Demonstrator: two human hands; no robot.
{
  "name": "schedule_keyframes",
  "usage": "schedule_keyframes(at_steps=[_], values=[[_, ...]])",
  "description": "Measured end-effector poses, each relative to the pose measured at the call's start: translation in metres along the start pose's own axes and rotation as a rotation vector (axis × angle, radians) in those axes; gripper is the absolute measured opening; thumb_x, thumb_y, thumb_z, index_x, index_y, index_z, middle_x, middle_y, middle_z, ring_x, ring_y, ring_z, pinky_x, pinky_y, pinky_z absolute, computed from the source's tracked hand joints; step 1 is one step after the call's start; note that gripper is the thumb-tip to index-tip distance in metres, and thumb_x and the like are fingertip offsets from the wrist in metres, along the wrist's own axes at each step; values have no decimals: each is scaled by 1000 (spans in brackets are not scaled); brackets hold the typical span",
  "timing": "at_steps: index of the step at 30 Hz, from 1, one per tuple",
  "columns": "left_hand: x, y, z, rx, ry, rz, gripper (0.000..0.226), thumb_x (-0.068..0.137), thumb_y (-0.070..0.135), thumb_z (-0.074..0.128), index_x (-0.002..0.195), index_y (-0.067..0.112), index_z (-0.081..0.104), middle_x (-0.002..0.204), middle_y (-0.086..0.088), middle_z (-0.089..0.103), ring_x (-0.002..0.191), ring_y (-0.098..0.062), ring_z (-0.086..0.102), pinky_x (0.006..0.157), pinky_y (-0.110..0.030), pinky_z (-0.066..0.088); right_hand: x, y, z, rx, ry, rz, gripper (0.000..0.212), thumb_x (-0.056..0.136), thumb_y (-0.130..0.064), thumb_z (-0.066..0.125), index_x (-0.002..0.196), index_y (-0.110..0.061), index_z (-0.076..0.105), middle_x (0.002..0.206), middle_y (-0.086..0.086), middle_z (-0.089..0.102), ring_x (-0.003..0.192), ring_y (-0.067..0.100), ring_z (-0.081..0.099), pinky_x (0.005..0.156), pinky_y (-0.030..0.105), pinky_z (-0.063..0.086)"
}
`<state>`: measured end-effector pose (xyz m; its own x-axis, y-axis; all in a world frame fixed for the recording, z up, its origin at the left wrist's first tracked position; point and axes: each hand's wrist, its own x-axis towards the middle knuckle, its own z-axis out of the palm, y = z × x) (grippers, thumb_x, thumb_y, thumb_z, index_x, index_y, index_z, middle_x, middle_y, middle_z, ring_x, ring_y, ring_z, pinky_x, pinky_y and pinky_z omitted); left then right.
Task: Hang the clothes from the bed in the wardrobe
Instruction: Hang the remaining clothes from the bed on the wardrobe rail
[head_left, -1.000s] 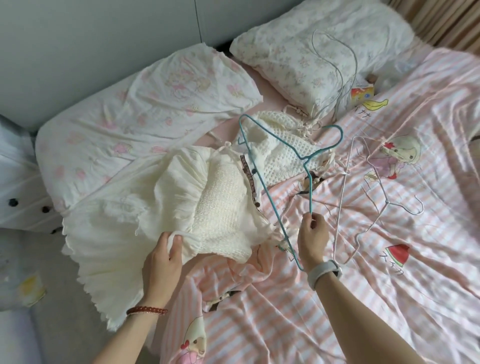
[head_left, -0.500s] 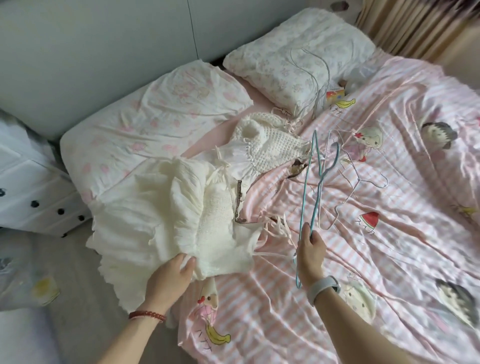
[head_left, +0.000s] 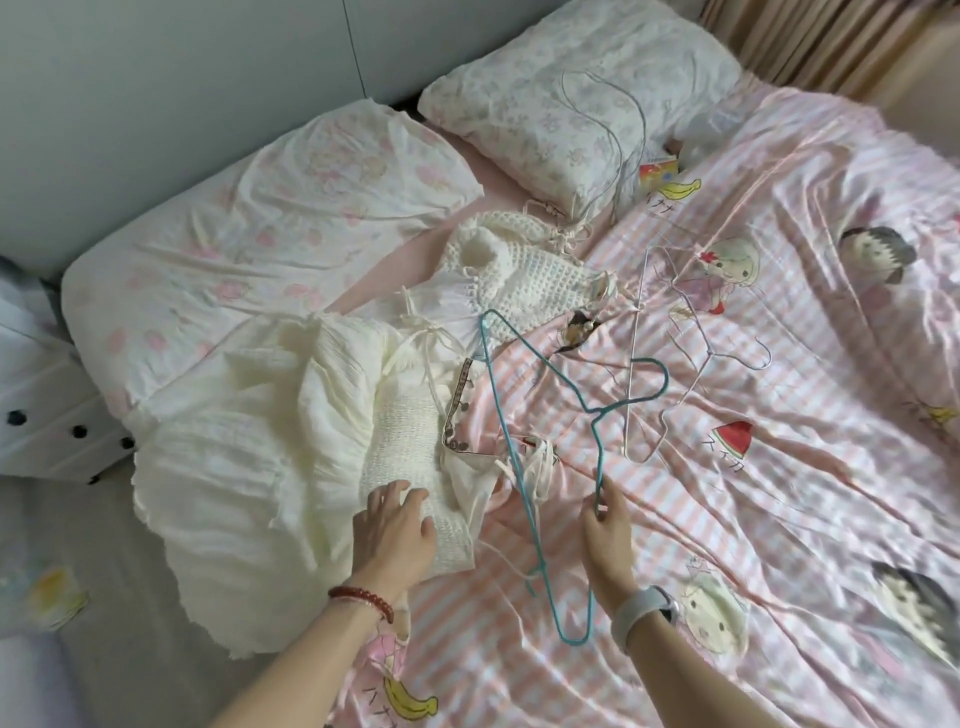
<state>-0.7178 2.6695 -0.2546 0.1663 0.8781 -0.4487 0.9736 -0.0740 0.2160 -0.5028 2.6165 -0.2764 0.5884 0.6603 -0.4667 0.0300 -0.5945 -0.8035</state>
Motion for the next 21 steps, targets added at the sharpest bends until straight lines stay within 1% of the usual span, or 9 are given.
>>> schedule_keyframes(at_steps=[1,3,4,6,10,13,15,18,21], values=[[12,6,-1,-8,13,26,38,93,29,41,130,23,44,138,5,36,128,-16,30,100,-34,32,8,-4,0,46,-21,40,26,82,-7,46,108,-11,51,93,5,52,82,20,49,74,32,41],[37,17,-3,-60,30,64,37,93,24,41,130,19,44,137,3,38,126,-18,33,99,-34,32,28,-9,3,106,-23,116,7,75,-12,48,82,-12,49,73,5,47,66,20,43,60,30,37],[49,22,-4,-95,35,78,37,93,21,41,130,17,44,138,1,38,127,-19,34,99,-35,32,38,-12,4,116,-6,138,8,77,-8,49,72,-12,44,65,4,42,61,19,38,57,31,33],[75,30,-5,-152,55,106,41,93,17,42,133,15,40,141,-2,36,128,-21,34,99,-36,33,56,-12,5,109,34,133,23,81,-4,49,64,-15,38,61,2,34,60,18,32,57,32,28],[120,40,-2,-324,78,155,51,90,12,47,138,8,30,142,-10,32,133,-25,29,107,-35,27,82,-24,6,160,32,79,26,84,-16,53,66,-19,35,65,4,31,65,20,30,61,33,27],[140,40,2,-428,-75,-23,64,94,26,48,146,13,13,151,-8,20,137,-23,24,109,-36,23,105,-39,6,282,16,213,11,86,-33,57,84,-23,52,66,1,47,56,19,43,51,26,36],[144,38,7,-389,-159,-116,70,94,38,46,147,14,8,152,-7,21,136,-25,29,110,-39,28,116,-47,7,323,-28,243,21,87,-41,55,81,-20,55,53,-1,40,45,13,40,42,20,35],[142,40,11,-331,-137,-108,63,92,34,50,146,17,21,138,-10,44,122,-27,46,100,-39,39,123,-56,14,305,-60,170,26,91,-35,51,73,-19,58,46,-1,38,38,12,35,36,16,29],[140,40,8,-274,-61,-63,36,93,30,51,127,18,52,114,-9,63,101,-27,58,78,-32,46,119,-51,15,328,-63,163,31,93,-32,49,74,-11,61,48,-1,52,32,7,39,33,15,28]])
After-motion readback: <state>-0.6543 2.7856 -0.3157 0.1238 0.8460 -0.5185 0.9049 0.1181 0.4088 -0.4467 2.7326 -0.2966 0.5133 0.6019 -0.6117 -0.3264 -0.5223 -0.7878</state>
